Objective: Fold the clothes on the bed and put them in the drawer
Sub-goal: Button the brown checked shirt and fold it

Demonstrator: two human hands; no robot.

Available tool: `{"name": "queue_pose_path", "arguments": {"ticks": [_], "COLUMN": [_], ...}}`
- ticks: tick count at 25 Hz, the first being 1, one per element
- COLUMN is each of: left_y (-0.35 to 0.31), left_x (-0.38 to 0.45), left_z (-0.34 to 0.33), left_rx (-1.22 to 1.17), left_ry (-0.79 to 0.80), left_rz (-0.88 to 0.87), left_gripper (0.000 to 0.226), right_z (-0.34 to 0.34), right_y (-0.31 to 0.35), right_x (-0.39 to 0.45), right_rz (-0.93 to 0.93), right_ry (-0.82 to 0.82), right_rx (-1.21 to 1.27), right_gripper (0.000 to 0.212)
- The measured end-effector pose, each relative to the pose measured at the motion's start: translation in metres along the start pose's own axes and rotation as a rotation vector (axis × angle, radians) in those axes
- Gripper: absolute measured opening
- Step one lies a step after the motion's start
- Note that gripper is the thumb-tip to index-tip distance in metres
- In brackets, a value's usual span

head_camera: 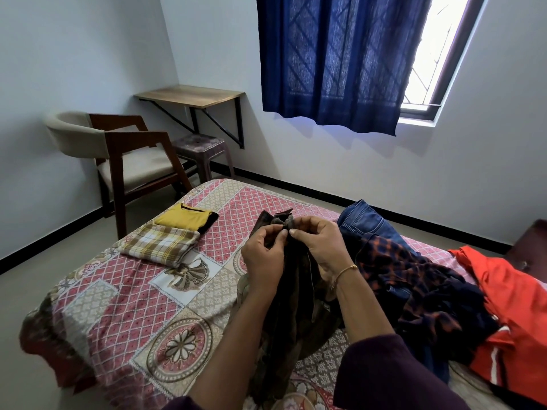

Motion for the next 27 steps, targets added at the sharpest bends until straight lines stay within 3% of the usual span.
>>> {"name": "queue_pose_path", "arguments": {"ticks": [4,9,13,18,23,27], "left_y": [0.003,0.000,0.006,0.004,0.006,0.009], "left_x": [0.002,0.003,0.003,-0.002,-0.002,0.005], "left_z": [0.002,0.004,0.003,0.000,0.000,-0.004], "left_rx": [0.080,0.109,-0.142,-0.344,-0.185,0.077], "left_ry": [-0.027,0.052,0.132,0.164,0.193,0.244], "left_rz": [-0.029,-0.042,0.139,0.243,0.175,0.072], "left_gripper": [0.009,0.006,0.011,0.014,0.005,0.012], "right_z": [-0.001,0.004,0.004,0.007,0.003,0.005], "right_y": [0.000,-0.001,0.002,0.009,0.013,0.007], "right_x": [-0.003,-0.004,-0.006,-0.004,-0.003,-0.003], "right_rz": [-0.004,-0.014,0.020,0.171,0.254,0.155], "right_ry": [0.053,0.135,0.128,-0.049,-0.122,-0.111], "right_rx": [0.012,0.026,-0.051,-0.383,-0.599,-0.395], "right_gripper": [0.015,0.022,0.016,0.012,0.015,0.023]}}
Point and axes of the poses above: each hand's wrist, its own x-axis towards the middle knuckle, its own z-axis out of the back of the hand, y = z × x, the point moved 5 cm from there along x, towards the middle knuckle, and after that the axes turned 7 degrees about -z, right-handed, at the moved point
